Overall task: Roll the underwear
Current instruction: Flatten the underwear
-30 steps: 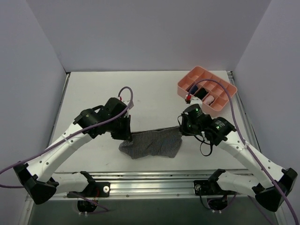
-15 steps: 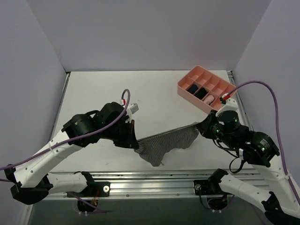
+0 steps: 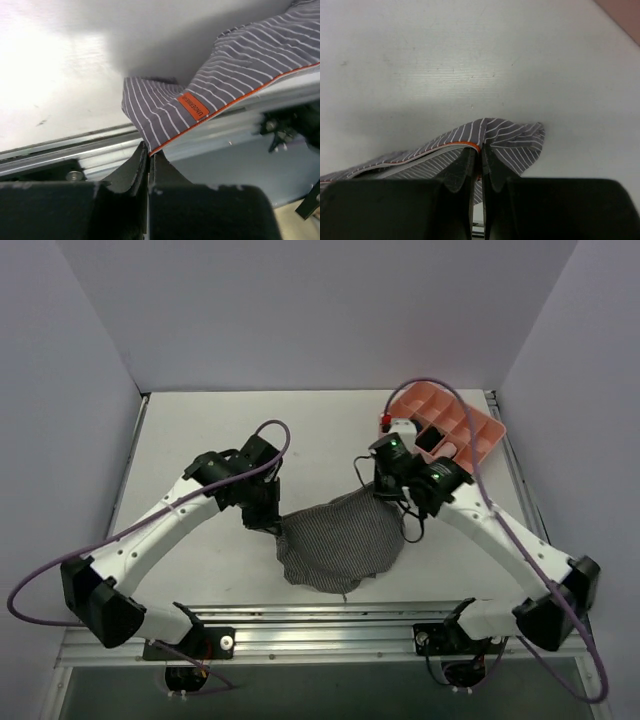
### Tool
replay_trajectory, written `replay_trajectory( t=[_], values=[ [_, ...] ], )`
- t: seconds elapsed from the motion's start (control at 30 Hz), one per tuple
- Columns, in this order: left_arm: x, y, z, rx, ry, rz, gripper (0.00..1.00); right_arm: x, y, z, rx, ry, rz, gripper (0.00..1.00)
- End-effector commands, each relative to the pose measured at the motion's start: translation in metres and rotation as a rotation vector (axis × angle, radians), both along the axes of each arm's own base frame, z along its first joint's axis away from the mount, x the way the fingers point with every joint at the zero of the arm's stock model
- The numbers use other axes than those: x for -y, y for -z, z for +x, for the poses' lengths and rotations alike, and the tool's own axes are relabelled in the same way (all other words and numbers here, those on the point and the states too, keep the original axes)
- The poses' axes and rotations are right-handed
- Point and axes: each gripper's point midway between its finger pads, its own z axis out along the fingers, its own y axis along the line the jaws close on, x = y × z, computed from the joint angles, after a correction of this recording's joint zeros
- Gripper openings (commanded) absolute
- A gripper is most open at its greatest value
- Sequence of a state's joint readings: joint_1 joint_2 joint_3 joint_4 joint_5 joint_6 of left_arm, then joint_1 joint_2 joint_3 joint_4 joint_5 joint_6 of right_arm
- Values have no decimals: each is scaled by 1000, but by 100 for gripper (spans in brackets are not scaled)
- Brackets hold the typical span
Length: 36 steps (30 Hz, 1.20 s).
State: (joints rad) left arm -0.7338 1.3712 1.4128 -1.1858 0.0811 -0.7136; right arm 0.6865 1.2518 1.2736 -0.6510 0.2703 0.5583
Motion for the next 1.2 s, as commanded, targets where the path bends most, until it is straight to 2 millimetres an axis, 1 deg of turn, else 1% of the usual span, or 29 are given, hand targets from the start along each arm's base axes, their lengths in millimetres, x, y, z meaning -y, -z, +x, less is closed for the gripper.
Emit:
replay_trajectory(
  t=[0.0,0.03,0.07,0.1,0.13,0.17,0.2,0.23,0.27,0.3,0.37,0.4,0.43,0.47,0.5,0.53,0.57,0.63,0.67,0.7,0.73,0.77,0.8,0.87,0.9,0.97,1.0,1.1,1.17],
  values=[
    [-24,24,48,30,-83,53,2,-31,46,43,-39,-88,-84,0],
    [-41,33,63,15,-141,62,2,-41,46,57,-27,-113,-83,0],
    [-37,38,68,11,-139,56,2,-48,55,65,-41,-130,-89,0],
    [-50,49,90,4,-194,60,2,-55,64,74,-58,-147,-93,0],
    [-54,55,100,2,-210,56,3,-65,96,81,-136,-182,-106,0],
    [-57,59,109,2,-215,51,3,-73,104,91,-144,-218,-110,0],
    [-65,72,127,-17,-250,54,5,-87,123,106,-177,-246,-114,0],
    [-68,76,135,-30,-259,48,6,-95,132,114,-201,-273,-106,0],
    [-72,83,143,-44,-262,49,6,-99,139,122,-216,-302,-121,0],
    [-73,99,150,-92,-266,54,7,-113,149,144,-217,-317,-123,0],
    [-84,104,169,-98,-293,52,11,-121,159,163,-241,-340,-106,0],
    [-86,117,174,-130,-299,59,15,-124,163,174,-246,-338,-97,0],
    [-95,114,187,-120,-328,59,21,-135,166,197,-222,-341,-73,3],
    [-101,116,192,-127,-342,70,21,-134,165,206,-232,-340,-48,11],
    [-108,123,193,-159,-359,90,21,-136,181,213,-255,-336,-37,18],
    [-116,121,198,-155,-382,100,24,-141,162,230,-206,-331,0,25],
    [-127,114,209,-136,-426,96,28,-139,159,235,-204,-317,22,35],
    [-143,105,212,-127,-475,123,35,-130,141,244,-184,-297,75,42],
    [-155,96,219,-91,-507,162,39,-124,141,244,-187,-288,77,45],
    [-160,91,216,-90,-520,184,42,-116,122,246,-158,-277,85,46],
    [-165,88,217,-77,-529,210,43,-110,120,243,-158,-279,80,47],
    [-162,85,218,-73,-529,196,43,-102,135,232,-202,-275,63,48],
    [-158,84,222,-49,-507,171,43,-96,127,227,-202,-271,64,48],
    [-147,85,221,-52,-475,133,43,-76,137,214,-253,-233,47,48],
    [-146,89,218,-60,-467,141,43,-64,148,196,-301,-223,37,47],
    [-145,93,212,-74,-459,151,43,-53,154,182,-325,-194,43,45],
    [-143,97,207,-89,-451,148,43,-44,160,164,-356,-183,37,44],
    [-129,97,205,-74,-408,81,43,-39,160,149,-355,-170,54,42],
    [-125,106,198,-94,-391,82,43,-36,172,136,-388,-169,57,40]
  ],
)
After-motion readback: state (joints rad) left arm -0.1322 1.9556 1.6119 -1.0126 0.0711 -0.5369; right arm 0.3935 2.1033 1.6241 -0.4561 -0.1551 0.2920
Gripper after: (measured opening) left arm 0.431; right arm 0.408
